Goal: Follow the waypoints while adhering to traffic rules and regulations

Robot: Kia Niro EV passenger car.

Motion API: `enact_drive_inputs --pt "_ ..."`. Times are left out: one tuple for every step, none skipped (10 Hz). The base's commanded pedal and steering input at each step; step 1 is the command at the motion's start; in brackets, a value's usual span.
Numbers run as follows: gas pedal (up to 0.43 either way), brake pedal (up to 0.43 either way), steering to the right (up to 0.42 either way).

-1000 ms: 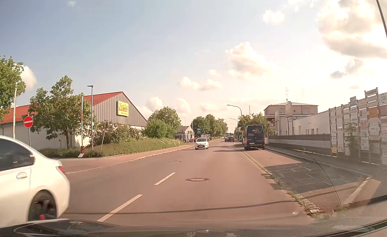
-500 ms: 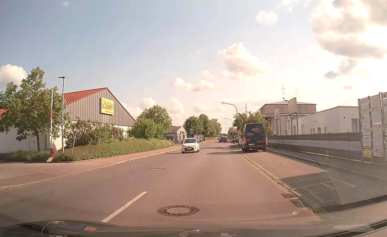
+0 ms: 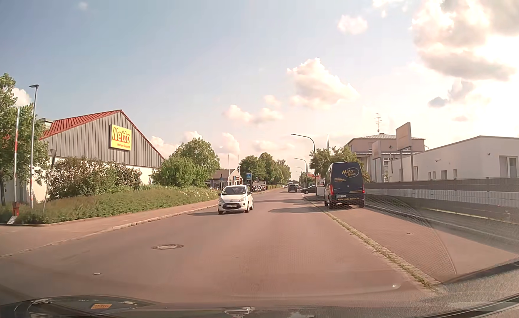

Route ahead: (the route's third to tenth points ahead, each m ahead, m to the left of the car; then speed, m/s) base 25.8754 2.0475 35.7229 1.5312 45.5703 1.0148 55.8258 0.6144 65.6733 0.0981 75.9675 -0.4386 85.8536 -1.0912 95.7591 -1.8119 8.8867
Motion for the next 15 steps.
enact_drive_inputs --pt "0.22 0.012 0.009" --pt "0.209 0.012 0.009" --pt "0.177 0.012 0.012" --pt "0.15 0.012 0.014" --pt "0.15 0.018 0.015" --pt "0.15 0.018 0.014" --pt "0.15 0.012 0.012" --pt "0.15 0.018 0.012" --pt "0.157 0.012 0.012" --pt "0.157 0.012 0.01" --pt "0.157 0.012 0.004" --pt "0.157 0.018 0.0" --pt "0.157 0.012 0.0" --pt "0.157 0.012 -0.002" --pt "0.15 0.012 -0.004"
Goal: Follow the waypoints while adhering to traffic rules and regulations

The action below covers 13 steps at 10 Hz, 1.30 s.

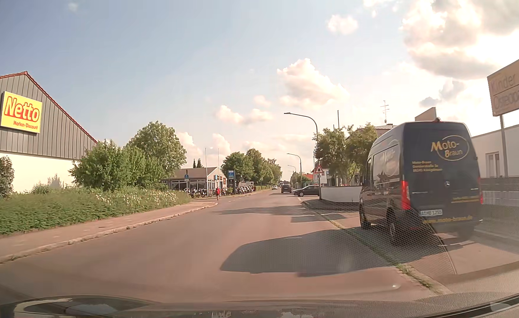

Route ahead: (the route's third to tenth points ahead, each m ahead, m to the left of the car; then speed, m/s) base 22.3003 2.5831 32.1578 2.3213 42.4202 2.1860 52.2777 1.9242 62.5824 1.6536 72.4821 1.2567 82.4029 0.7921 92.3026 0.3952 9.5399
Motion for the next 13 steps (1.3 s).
enact_drive_inputs --pt "0.13 0.018 -0.004" --pt "0.13 0.018 -0.003" --pt "0.118 0.018 -0.001" --pt "0.118 0.012 -0.002" --pt "0.118 0.018 -0.002" --pt "0.11 0.018 -0.001" --pt "0.079 0.018 0.0" --pt "0.079 0.012 0.0" --pt "0.067 0.018 0.0" --pt "0.059 0.012 0.0" --pt "0.059 0.012 0.001" --pt "0.059 0.012 0.004" --pt "0.059 0.012 0.006"
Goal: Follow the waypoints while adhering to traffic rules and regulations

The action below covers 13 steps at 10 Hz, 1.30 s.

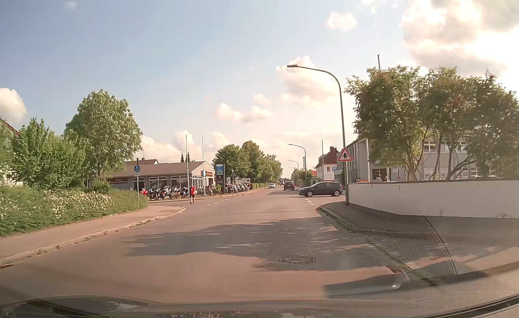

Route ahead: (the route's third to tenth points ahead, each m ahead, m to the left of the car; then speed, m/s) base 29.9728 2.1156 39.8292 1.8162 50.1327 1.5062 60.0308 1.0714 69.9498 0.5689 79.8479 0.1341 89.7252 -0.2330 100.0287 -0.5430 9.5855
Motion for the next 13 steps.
enact_drive_inputs --pt "0.047 0.012 0.009" --pt "0.02 0.012 0.009" --pt "0.008 0.012 0.008" --pt "0.008 0.012 0.005" --pt "0.008 0.012 0.004" --pt "0.008 0.012 0.0" --pt "0.02 0.012 -0.001" --pt "0.02 0.012 -0.002" --pt "0.02 0.012 -0.008" --pt "0.02 0.012 -0.013" --pt "0.02 0.012 -0.013" --pt "0.028 0.012 -0.015" --pt "0.028 0.018 -0.018"
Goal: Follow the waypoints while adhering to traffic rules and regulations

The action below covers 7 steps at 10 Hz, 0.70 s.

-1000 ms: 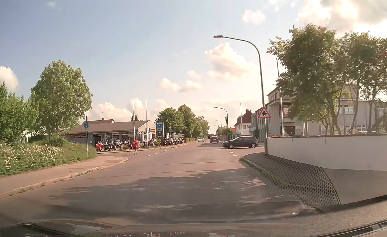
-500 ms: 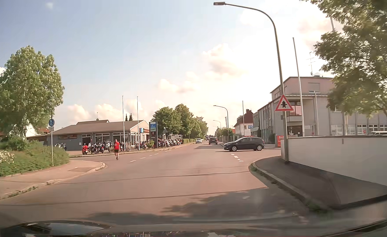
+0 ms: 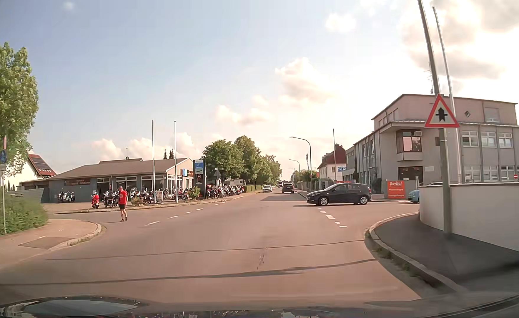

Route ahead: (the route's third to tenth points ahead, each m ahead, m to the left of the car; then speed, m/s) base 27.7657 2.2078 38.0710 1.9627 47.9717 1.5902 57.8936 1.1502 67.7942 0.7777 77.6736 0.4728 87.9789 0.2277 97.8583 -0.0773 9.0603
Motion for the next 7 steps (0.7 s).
enact_drive_inputs --pt "0.028 0.012 -0.017" --pt "0.02 0.012 -0.018" --pt "0.008 0.012 -0.016" --pt "0.008 0.012 -0.016" --pt "0.008 0.012 -0.016" --pt "0.008 0.012 -0.018" --pt "0.008 0.012 -0.017"
